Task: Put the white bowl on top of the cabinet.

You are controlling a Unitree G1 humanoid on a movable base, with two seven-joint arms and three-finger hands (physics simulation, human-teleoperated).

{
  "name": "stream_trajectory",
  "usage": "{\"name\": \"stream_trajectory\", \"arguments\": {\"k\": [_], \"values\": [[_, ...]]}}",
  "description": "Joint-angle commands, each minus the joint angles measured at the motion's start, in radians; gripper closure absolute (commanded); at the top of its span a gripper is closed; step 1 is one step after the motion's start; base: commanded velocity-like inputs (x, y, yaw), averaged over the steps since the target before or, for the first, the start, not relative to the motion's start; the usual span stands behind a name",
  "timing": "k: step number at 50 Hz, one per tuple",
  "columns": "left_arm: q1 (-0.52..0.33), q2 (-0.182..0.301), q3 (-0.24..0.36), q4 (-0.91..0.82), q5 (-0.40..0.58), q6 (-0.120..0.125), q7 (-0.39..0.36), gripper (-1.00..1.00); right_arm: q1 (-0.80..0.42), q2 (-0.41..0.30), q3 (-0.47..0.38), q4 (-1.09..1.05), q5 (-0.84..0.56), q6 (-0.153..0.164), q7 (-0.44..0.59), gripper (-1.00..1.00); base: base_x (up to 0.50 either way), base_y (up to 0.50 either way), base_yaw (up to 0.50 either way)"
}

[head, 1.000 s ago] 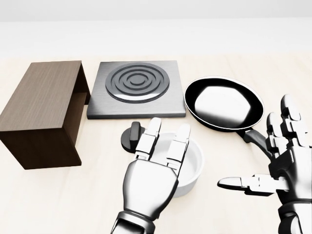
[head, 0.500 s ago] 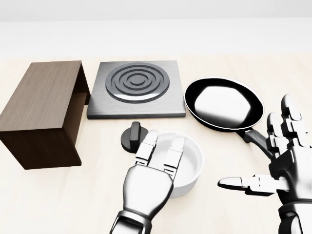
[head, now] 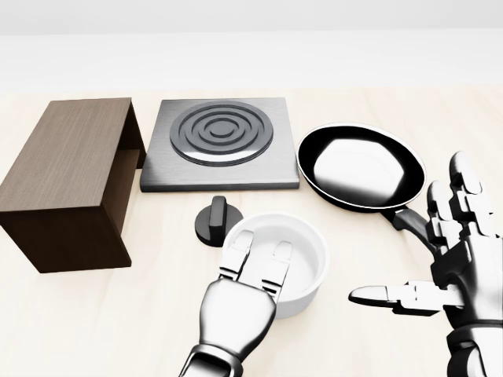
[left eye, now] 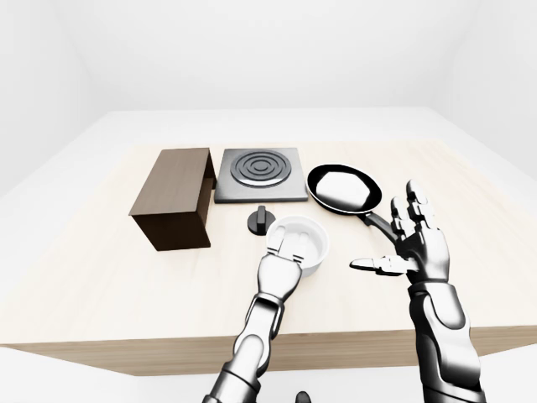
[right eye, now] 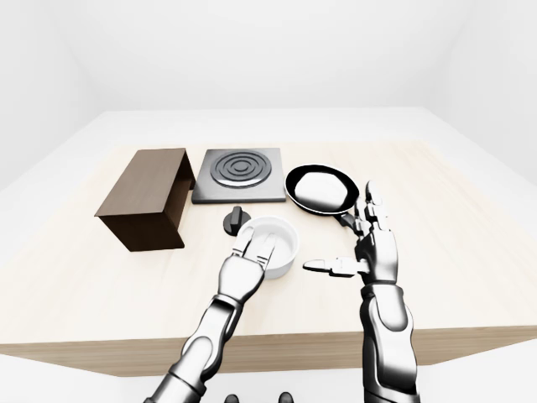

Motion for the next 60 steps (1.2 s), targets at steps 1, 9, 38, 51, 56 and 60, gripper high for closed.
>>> {"name": "stream_trajectory", "arguments": {"k": [1, 9, 38, 51, 56, 60], "values": [[-0.017, -0.003, 0.01, 0.053, -0.009, 0.0, 0.009, -1.0, 0.0, 0.001, 0.003, 0.003, -0.002, 0.0, 0.001, -1.0, 0.0, 0.0, 0.0], [-0.02, -0.003, 0.012, 0.068, -0.016, 0.0, 0.017, -1.0, 0.003, 0.002, 0.003, -0.001, -0.002, 0.0, 0.002, -1.0, 0.0, 0.0, 0.0], [-0.145, -0.02, 0.063, 0.293, -0.094, 0.0, 0.09, -1.0, 0.002, 0.001, -0.001, -0.005, 0.0, 0.0, 0.003, -1.0, 0.0, 0.0, 0.0], [-0.133, -0.013, 0.054, 0.295, -0.084, 0.0, 0.092, 1.0, 0.001, 0.001, -0.001, -0.001, 0.0, 0.0, 0.001, -1.0, 0.0, 0.0, 0.0], [-0.126, -0.014, 0.051, 0.283, -0.079, 0.0, 0.084, 1.0, 0.001, -0.001, -0.003, -0.003, 0.006, 0.0, 0.004, -1.0, 0.0, 0.0, 0.0], [-0.131, -0.015, 0.054, 0.29, -0.082, 0.0, 0.089, 1.0, -0.002, -0.001, -0.004, -0.001, 0.006, 0.0, 0.003, -1.0, 0.0, 0.0, 0.0]]}}
